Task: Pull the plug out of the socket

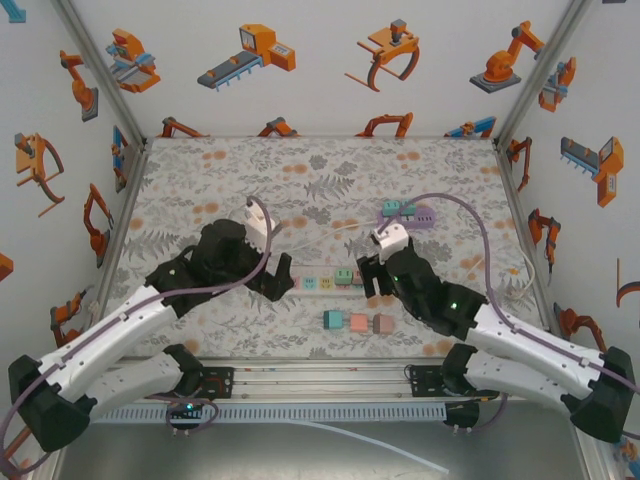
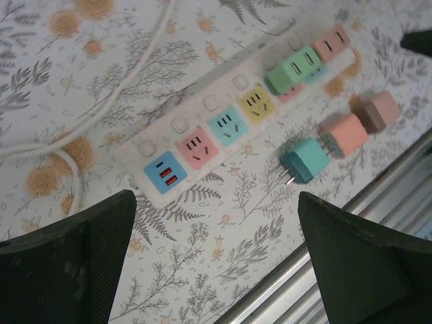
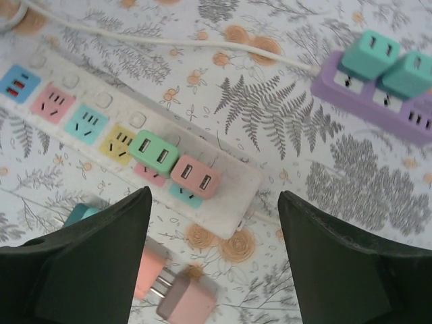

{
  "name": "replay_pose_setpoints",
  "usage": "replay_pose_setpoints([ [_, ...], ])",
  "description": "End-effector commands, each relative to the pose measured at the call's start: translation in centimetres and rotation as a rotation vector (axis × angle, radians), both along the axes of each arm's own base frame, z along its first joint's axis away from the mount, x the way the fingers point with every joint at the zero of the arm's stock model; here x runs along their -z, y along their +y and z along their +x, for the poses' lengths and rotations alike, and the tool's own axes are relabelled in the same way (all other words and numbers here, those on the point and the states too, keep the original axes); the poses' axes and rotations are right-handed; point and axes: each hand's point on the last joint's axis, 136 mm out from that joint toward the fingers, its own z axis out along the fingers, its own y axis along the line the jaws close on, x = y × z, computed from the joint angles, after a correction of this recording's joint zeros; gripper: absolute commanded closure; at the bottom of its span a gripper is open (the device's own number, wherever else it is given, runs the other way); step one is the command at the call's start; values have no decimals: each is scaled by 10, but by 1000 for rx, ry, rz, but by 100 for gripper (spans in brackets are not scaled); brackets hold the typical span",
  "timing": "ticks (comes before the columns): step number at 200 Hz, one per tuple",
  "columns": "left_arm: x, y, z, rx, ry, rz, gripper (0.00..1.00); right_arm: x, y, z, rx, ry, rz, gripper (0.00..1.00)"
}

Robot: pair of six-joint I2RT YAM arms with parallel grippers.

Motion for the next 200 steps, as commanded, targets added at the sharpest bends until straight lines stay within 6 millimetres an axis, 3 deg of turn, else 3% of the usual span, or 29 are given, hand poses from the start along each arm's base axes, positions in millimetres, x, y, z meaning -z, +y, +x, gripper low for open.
replay_pose_setpoints([
  [1, 2, 25, 16, -204, 119, -48, 3, -5, 29, -7, -299, -37, -120, 30],
  [44, 26, 56, 29, -356, 234, -40, 3, -3, 53, 3, -510, 1, -159, 30],
  [83, 52, 63, 35, -406, 360, -46, 3, 19, 69, 4, -653, 90, -194, 30],
  [111, 71, 69, 44, -460, 398, -41, 3, 38, 69, 11, -670, 110, -267, 30],
  [166, 108, 66, 61, -508, 468, -5, 3, 67, 72, 13, -725, 160, -337, 30],
  [200, 125, 58, 69, -508, 513, 3, 2, 76, 80, 17, -741, 180, -337, 44],
])
